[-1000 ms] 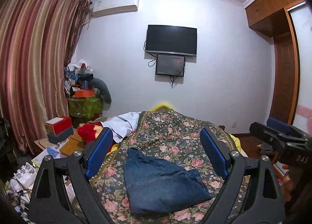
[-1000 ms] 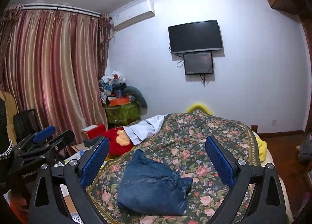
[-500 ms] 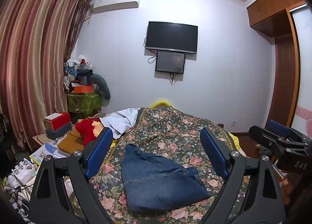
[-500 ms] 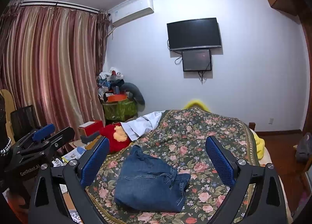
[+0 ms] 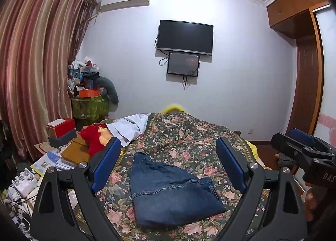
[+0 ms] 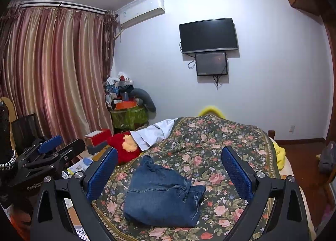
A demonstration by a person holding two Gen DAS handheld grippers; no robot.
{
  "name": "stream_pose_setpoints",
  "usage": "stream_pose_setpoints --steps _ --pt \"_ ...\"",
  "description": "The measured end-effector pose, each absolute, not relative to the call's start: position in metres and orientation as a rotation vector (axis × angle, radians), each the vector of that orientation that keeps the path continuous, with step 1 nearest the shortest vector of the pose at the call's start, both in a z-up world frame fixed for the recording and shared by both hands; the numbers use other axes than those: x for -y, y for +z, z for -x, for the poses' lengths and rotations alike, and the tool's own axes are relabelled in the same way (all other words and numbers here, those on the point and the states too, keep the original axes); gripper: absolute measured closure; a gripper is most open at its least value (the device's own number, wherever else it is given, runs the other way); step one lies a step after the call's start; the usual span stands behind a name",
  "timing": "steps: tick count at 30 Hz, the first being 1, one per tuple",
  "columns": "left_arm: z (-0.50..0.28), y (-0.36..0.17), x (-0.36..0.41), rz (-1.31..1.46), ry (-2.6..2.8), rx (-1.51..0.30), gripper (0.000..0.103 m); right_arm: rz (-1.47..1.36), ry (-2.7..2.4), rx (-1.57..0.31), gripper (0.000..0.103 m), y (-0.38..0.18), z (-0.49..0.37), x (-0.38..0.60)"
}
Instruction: Fold large clothes
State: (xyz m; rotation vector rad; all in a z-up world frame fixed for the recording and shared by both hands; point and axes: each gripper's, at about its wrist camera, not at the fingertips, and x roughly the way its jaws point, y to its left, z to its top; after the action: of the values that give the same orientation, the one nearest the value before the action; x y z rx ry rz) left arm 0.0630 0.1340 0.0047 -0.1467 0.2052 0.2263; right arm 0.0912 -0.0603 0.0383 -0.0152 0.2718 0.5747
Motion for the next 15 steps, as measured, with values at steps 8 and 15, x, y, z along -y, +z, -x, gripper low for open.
stream_pose_setpoints --steps 8,15 --pt "-0.0657 0.0031 -0.1365 0.147 0.214 -0.216 0.008 0.013 0.570 -0.271 0.004 0.0368 -0.0916 0.0597" --pt "-0.0679 -0.0007 -0.1406 0.152 0.201 -0.232 0.008 0.008 0.548 -0.266 0.000 0.0349 -0.0879 0.0577"
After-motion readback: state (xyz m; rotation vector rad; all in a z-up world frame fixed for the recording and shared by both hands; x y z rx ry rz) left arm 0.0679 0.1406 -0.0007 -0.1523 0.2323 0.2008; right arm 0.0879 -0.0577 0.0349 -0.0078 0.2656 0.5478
